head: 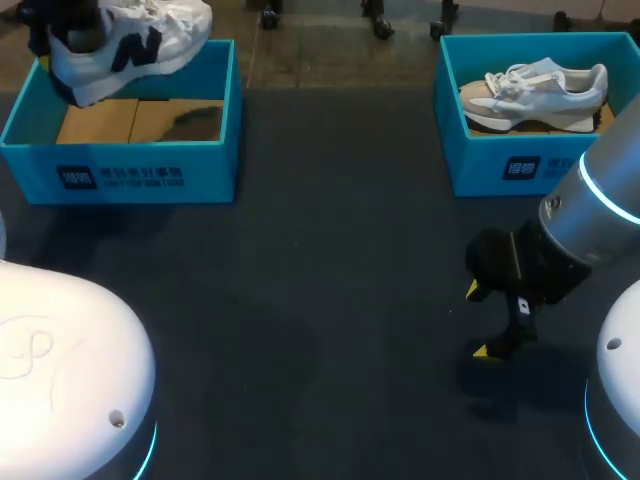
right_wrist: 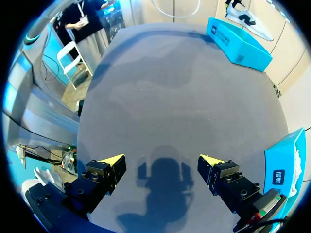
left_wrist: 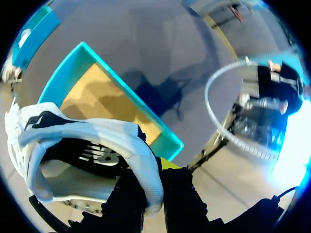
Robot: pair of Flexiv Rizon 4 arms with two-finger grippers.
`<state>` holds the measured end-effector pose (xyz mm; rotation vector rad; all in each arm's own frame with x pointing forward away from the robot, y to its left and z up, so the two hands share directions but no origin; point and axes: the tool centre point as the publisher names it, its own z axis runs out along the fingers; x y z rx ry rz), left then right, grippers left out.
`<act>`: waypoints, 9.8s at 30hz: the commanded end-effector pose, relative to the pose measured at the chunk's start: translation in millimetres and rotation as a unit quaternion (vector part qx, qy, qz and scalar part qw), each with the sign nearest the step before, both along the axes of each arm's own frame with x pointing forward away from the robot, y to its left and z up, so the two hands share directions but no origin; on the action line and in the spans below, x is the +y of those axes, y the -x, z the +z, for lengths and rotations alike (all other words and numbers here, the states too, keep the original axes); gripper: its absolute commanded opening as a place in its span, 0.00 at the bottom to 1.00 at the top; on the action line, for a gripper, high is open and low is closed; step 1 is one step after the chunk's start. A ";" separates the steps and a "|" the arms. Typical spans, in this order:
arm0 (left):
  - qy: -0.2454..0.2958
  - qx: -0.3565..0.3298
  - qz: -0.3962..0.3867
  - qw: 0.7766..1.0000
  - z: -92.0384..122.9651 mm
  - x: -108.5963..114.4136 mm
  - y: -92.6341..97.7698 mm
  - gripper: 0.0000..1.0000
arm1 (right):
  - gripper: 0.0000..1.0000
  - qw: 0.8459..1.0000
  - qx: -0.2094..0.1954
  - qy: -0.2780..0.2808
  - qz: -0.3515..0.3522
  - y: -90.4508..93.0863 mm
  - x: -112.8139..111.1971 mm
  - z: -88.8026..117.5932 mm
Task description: Take the shoe out of the shoebox, open the shoe tongue, remove and reinsert the insole, then place the shoe into the shoebox
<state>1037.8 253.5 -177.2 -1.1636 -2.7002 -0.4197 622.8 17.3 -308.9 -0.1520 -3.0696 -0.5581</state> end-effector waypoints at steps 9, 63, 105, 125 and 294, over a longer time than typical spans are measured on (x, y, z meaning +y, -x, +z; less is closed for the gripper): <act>0.007 0.050 -0.158 0.986 -0.4 35.1 -23.5 0.00 | 1.00 1.000 -0.001 0.001 0.000 0.9 0.8 -1.3; -0.031 0.067 -0.277 0.958 -110.0 34.8 -89.5 0.00 | 1.00 1.000 -0.001 0.001 0.000 0.9 0.8 -1.3; -0.012 0.101 -0.305 0.947 -145.9 51.2 -22.1 0.00 | 1.00 1.000 -0.001 0.001 0.000 0.9 0.8 -1.3; 0.013 0.112 -0.325 0.939 -174.7 41.6 -22.6 0.00 | 1.00 1.000 -0.001 0.001 0.000 0.9 0.8 -1.3; 0.129 0.071 -0.344 0.927 -24.3 31.9 36.6 1.00 | 1.00 0.721 0.116 0.197 -0.653 -448.4 -289.3 111.2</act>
